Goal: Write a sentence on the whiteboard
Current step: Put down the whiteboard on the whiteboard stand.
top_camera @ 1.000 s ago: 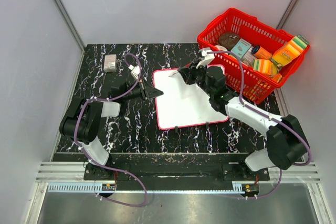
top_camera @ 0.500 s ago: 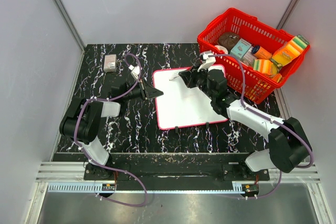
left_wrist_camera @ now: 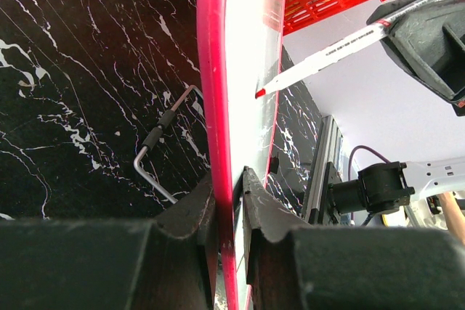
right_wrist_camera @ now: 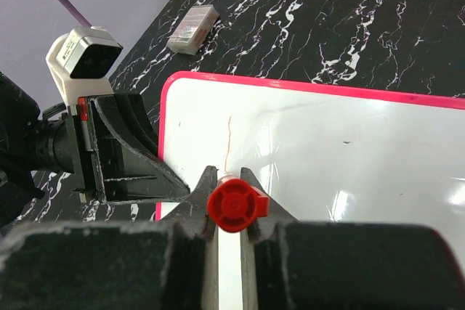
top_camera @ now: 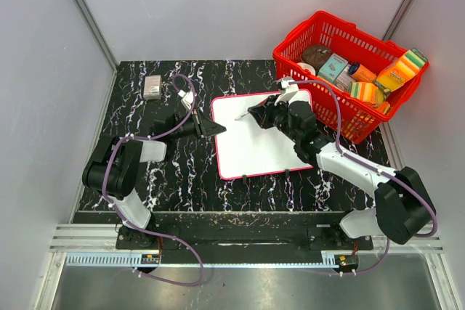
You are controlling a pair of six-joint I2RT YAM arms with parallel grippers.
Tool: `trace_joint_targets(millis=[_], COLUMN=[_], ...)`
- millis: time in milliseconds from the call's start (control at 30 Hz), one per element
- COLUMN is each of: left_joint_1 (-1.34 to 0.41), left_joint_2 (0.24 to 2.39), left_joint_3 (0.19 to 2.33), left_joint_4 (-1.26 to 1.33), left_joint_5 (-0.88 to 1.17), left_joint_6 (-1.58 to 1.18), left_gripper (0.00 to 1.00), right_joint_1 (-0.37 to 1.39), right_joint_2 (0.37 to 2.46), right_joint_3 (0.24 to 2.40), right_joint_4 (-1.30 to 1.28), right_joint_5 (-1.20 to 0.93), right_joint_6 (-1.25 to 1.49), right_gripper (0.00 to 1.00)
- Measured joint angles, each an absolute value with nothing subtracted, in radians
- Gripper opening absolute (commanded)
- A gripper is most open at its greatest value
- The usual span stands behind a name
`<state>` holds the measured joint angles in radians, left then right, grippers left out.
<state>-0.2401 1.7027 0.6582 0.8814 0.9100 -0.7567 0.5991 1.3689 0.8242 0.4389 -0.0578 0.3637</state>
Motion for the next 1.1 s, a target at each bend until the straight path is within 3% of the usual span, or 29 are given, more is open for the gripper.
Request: trace_joint_targets(millis=[500, 1100], left_joint_1=[-0.241, -0.241], left_joint_2=[1.702, 1.702], left_joint_3=[0.658, 0.658], left_joint_4=[0.883, 0.882], left_joint_5=[0.913, 0.914], left_joint_6=[-0.749, -0.749], left_gripper=[0.00, 0.00], right_joint_1=[0.601, 0.601], right_joint_2=[1.319, 1.398], right_joint_3=[0.839, 0.945], right_joint_4=[0.423, 0.413], right_joint_5=[-0.070, -0.007], right_joint_6=[0.393, 0.340], right_gripper=[0.00, 0.00])
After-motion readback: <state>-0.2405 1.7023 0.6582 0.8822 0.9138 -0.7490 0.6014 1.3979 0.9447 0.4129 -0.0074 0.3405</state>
